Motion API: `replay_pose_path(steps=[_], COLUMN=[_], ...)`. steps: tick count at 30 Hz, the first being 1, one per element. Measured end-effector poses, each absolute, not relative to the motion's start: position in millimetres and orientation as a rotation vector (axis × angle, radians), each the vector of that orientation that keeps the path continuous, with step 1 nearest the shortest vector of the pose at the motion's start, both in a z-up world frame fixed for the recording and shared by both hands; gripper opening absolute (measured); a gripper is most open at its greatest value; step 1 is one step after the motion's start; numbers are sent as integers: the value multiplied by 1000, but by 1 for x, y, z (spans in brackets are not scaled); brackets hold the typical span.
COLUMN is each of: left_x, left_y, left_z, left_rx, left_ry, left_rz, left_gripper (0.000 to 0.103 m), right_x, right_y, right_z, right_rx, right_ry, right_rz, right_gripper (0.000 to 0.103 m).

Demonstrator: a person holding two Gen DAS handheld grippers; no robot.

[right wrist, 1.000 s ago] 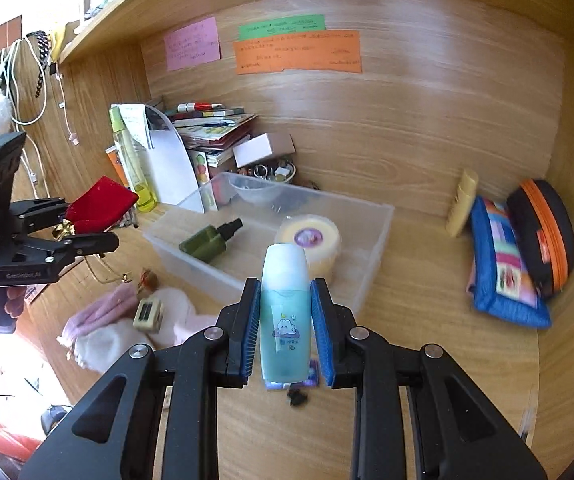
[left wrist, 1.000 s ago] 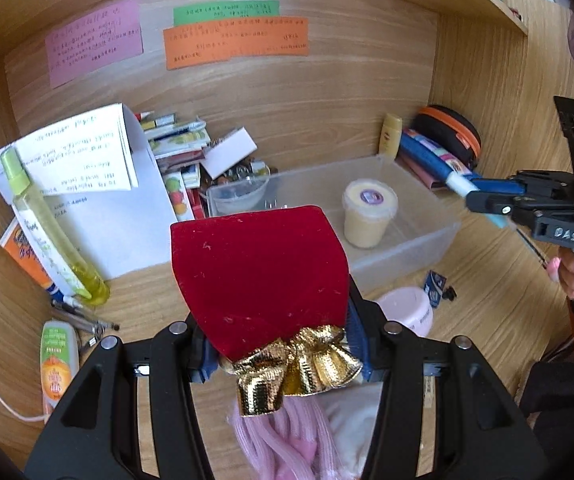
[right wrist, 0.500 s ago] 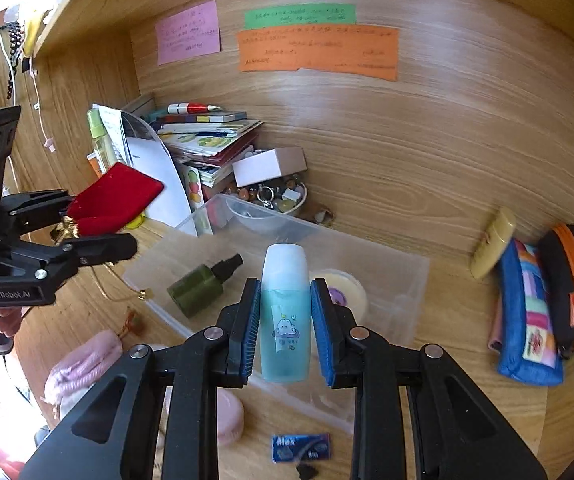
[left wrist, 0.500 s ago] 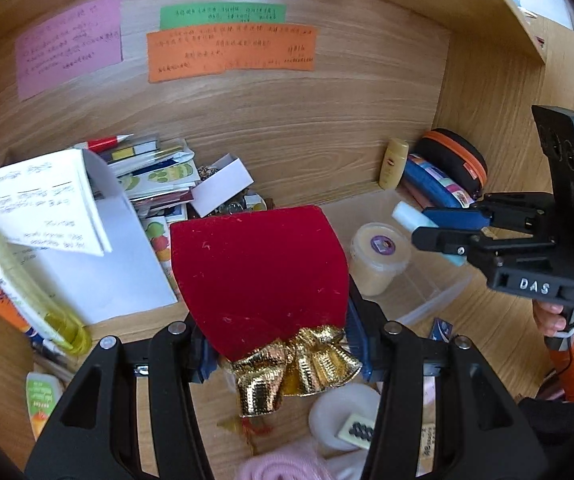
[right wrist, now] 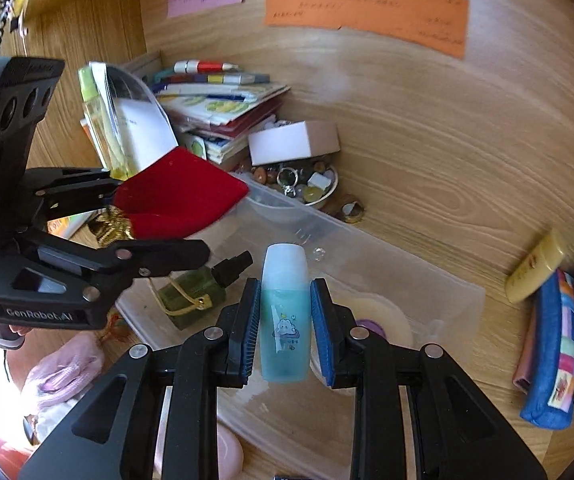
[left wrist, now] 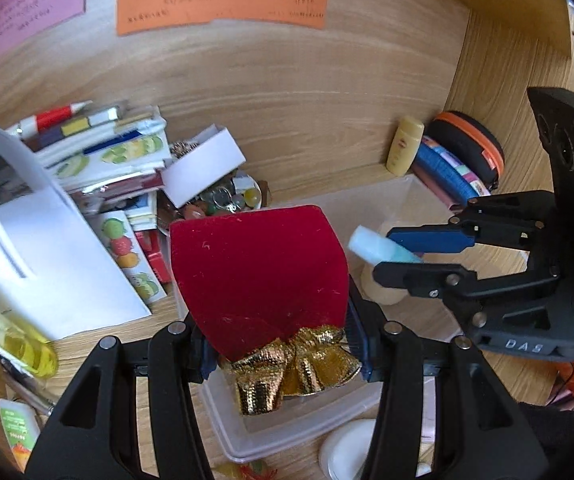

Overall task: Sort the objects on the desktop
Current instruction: 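Carry the red pouch and blue-green bottle over the clear box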

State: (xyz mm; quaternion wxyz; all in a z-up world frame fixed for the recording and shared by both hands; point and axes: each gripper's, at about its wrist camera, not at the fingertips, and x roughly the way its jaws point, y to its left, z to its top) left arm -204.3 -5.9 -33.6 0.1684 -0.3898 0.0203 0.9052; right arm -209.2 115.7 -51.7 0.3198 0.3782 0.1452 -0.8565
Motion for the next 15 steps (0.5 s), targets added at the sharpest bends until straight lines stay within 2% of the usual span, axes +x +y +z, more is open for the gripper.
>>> replay_pose_path(steps=[15], left_x=[-216], left_y=[-7], left_z=[-62], left_rx=[-1234], left_ry=[132], left_rz=[2522], left_gripper=[54], right_x=[-209], right_y=[97], right_z=[-78], right_rx=[1066], right_ry=[577], right_rz=[-2148], right_gripper=[23])
